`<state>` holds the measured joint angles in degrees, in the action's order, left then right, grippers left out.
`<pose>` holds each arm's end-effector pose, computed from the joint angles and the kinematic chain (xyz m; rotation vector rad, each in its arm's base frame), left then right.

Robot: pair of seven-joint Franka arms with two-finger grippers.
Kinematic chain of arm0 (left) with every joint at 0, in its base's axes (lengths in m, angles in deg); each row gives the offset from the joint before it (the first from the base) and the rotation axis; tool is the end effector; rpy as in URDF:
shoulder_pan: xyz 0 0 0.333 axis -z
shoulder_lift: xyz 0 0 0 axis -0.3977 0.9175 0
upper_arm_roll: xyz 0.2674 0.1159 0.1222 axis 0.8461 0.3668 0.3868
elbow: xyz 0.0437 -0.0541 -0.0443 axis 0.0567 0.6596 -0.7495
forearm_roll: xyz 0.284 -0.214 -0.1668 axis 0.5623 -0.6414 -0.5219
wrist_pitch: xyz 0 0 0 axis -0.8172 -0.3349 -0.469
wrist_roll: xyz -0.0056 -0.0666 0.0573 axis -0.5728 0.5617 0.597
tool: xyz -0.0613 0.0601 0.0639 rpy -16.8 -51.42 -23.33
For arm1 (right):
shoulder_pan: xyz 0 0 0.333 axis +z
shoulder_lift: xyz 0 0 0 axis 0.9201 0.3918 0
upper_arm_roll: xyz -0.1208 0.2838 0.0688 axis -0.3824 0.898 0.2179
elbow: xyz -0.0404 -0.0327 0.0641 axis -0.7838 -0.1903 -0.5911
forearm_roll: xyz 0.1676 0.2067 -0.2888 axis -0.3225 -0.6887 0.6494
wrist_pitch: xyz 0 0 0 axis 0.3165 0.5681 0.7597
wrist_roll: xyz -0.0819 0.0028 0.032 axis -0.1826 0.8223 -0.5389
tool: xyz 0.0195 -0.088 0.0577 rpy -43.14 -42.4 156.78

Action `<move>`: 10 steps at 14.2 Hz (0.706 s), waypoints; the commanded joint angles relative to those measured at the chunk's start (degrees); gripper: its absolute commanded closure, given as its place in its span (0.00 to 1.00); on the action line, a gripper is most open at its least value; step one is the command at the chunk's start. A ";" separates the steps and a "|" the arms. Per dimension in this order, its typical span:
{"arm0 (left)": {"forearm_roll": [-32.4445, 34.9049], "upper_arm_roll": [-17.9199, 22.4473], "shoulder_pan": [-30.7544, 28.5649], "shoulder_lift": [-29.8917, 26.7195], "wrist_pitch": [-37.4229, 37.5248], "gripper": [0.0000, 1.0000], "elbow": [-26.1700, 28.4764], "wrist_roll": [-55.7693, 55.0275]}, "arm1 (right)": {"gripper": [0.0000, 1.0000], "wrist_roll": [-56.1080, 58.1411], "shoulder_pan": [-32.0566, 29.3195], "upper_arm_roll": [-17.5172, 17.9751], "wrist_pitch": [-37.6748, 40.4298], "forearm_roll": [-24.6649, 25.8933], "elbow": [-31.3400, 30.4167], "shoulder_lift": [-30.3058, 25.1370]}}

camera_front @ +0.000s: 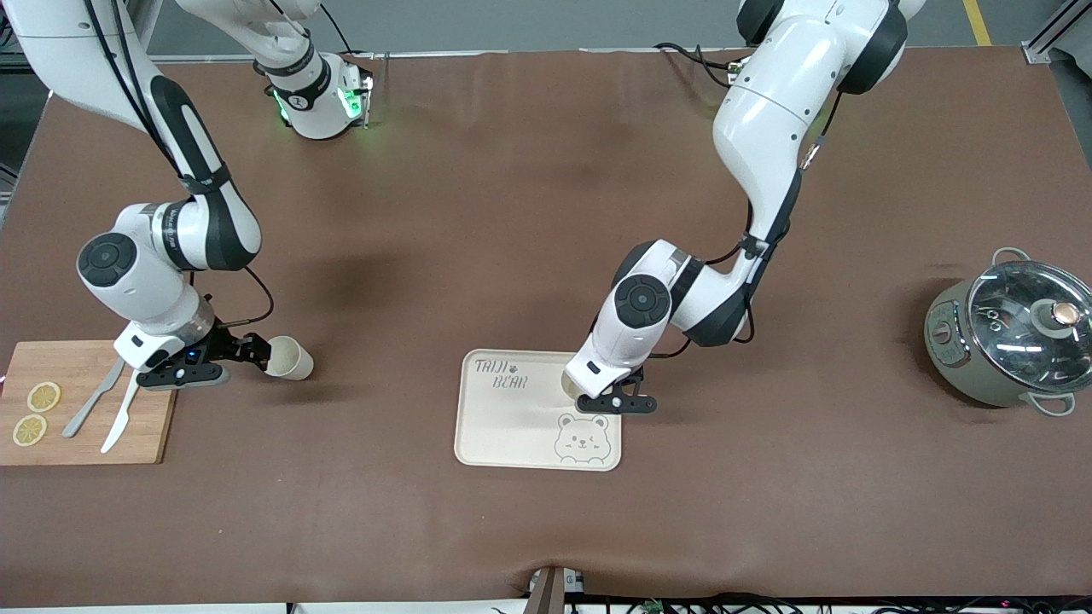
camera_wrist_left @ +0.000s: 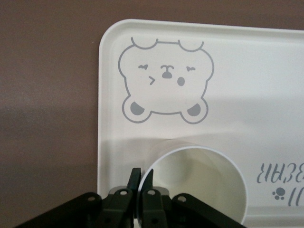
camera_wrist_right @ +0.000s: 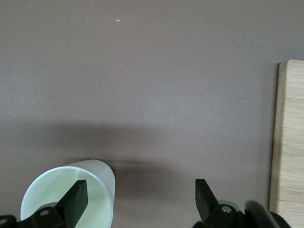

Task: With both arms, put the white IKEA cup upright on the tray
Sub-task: 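Lower the cup onto the tray with the left gripper while the right gripper grasps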

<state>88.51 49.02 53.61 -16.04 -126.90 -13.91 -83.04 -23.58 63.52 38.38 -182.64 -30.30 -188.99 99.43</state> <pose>0.6315 -0.4269 0.2219 3.0336 -0.0281 0.1600 0.6023 -0.0218 0.2547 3.0646 0.1782 0.2628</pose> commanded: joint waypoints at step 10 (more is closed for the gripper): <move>0.70 1.12 1.20 0.39 -0.56 0.30 -1.63 -0.88 | 0.00 -2.05 0.16 0.13 -9.35 0.17 -7.57 -0.04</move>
<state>88.51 49.30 54.08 -16.02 -127.33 -14.33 -83.05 -24.78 63.82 38.47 -191.09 -30.30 -195.81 99.87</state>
